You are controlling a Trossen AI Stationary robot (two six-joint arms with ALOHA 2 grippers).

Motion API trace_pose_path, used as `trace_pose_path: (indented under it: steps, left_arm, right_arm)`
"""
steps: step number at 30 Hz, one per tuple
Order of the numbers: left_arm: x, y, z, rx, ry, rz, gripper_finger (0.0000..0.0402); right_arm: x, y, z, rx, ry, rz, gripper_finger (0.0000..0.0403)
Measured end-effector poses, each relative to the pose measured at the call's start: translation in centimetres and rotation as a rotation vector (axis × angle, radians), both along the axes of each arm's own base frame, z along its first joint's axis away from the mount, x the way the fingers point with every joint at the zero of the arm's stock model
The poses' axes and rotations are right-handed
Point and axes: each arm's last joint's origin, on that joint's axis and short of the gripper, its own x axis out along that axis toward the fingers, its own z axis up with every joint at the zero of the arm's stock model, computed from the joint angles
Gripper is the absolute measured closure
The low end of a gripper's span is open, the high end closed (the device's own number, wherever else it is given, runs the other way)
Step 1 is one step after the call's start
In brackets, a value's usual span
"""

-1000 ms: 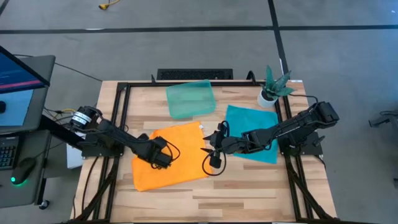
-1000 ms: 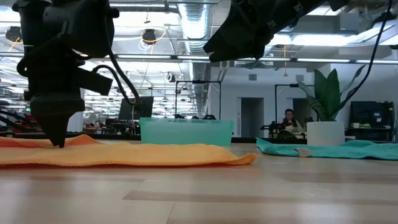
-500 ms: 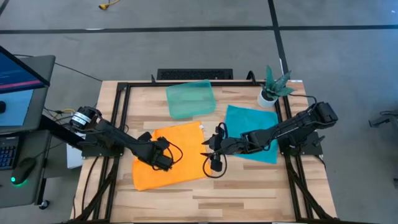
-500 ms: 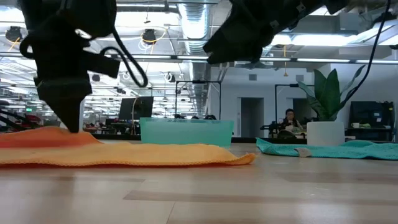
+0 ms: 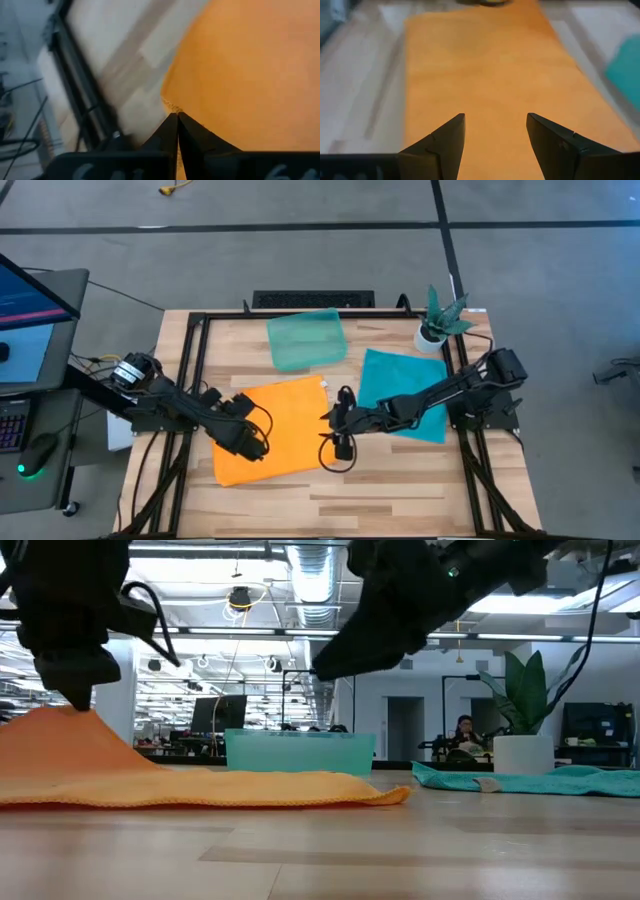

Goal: Roll microfiber towels into tight, uniform cylinder then place into a basket
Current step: Roll the yellow microfiber towel

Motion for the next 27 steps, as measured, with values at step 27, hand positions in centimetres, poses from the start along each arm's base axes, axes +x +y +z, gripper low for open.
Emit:
trace_pose_path:
  steps: [27]
  left_arm:
    - [-0.9,2.5,-1.8,0.058,0.049,0.076,0.0401]
  right_arm:
    - [1.2,-2.1,-6.1,0.027,0.187,-0.037,0.0165]
